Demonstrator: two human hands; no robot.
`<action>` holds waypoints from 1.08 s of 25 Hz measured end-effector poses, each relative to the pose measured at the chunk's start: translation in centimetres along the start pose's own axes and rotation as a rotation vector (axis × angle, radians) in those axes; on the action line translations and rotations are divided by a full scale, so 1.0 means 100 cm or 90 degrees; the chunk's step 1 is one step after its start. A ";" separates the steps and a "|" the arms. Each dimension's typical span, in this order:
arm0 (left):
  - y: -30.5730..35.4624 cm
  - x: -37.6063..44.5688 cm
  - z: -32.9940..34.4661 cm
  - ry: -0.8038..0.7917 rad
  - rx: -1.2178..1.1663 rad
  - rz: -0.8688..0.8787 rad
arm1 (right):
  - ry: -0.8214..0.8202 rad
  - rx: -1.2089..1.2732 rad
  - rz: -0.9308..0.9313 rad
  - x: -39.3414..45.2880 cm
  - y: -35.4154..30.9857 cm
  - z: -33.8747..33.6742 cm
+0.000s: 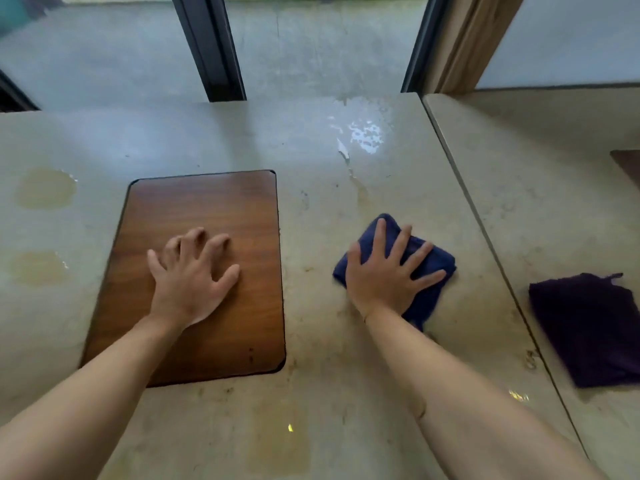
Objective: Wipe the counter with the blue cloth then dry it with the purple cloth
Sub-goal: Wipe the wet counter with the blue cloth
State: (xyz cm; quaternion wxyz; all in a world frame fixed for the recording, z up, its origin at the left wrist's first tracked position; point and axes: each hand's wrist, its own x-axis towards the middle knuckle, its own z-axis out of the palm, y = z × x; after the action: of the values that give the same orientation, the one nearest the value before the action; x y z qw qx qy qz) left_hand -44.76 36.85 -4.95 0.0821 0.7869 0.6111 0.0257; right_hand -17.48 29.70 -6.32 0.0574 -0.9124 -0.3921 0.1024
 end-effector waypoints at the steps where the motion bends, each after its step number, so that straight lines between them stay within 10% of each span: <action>1: -0.002 0.003 0.002 -0.005 0.011 0.006 | -0.004 -0.007 -0.012 0.031 -0.018 -0.002; 13: -0.011 0.011 0.017 0.015 0.053 0.009 | -0.102 -0.098 -0.386 0.314 -0.229 -0.013; 27: -0.014 0.013 0.017 -0.003 0.029 0.000 | -0.093 -0.163 -0.661 0.147 -0.119 -0.007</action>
State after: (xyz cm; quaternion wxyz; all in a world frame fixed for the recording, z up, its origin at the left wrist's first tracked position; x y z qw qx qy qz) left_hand -45.53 38.31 -6.92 0.0658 0.7886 0.6113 0.0102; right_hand -15.78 48.51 -5.49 -0.0384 -0.5889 -0.8038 0.0754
